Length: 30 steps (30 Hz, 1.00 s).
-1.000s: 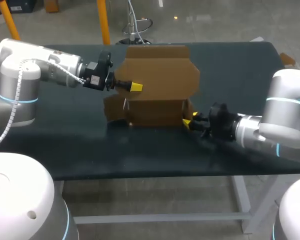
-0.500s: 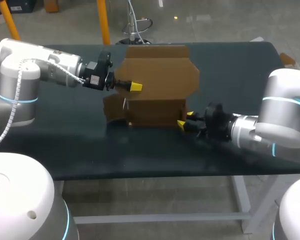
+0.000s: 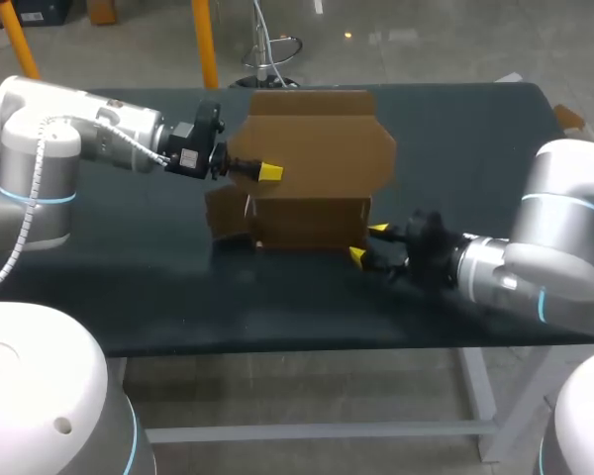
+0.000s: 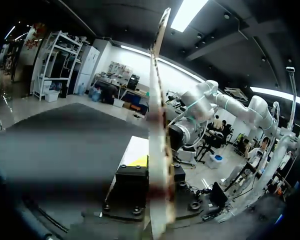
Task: Assemble the packaging by folding the flat box into shape, placing the metal phone stand inside, and closing the box properly
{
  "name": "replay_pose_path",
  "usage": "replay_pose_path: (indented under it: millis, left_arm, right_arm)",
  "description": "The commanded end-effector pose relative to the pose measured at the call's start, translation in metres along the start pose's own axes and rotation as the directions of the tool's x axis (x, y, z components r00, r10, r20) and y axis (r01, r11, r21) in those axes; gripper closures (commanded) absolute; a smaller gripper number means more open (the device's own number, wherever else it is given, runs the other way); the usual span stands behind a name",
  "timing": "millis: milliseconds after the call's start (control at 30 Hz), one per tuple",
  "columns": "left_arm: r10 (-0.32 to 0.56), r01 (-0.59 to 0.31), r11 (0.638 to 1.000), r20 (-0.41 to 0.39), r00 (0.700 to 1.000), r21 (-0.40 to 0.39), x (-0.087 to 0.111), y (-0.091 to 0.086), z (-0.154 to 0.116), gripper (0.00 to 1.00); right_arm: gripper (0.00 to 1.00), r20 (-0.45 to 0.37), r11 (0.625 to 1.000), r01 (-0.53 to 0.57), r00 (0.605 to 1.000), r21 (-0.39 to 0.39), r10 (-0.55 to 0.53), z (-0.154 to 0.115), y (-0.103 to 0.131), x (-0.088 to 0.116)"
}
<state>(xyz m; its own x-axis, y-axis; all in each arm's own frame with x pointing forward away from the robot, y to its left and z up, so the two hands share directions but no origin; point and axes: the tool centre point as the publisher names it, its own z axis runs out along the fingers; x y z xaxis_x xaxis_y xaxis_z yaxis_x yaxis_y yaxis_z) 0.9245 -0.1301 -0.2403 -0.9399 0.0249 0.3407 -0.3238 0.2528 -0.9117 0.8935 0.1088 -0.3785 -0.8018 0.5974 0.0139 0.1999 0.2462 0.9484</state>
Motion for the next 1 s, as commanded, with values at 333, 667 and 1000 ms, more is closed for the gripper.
replay_pose_path:
  millis: [333, 667, 1000]
  left_arm:
    - [-0.001, 0.001, 1.0, -0.004, 1.0, -0.003, -0.002, 0.002, 0.002, 1.0]
    - [-0.001, 0.001, 1.0, -0.004, 1.0, -0.003, -0.002, 0.002, 0.002, 1.0]
    - [-0.001, 0.001, 1.0, -0.004, 1.0, -0.003, -0.002, 0.002, 0.002, 1.0]
  right_arm:
    - [0.23, 0.013, 1.0, -0.001, 1.0, -0.003, 0.001, -0.031, -0.008, 0.008]
    - [0.24, -0.068, 1.0, 0.015, 0.998, 0.009, -0.014, -0.053, -0.01, 0.001]
    - [0.35, -0.189, 0.998, 0.047, 0.981, 0.032, -0.04, -0.065, -0.01, -0.015]
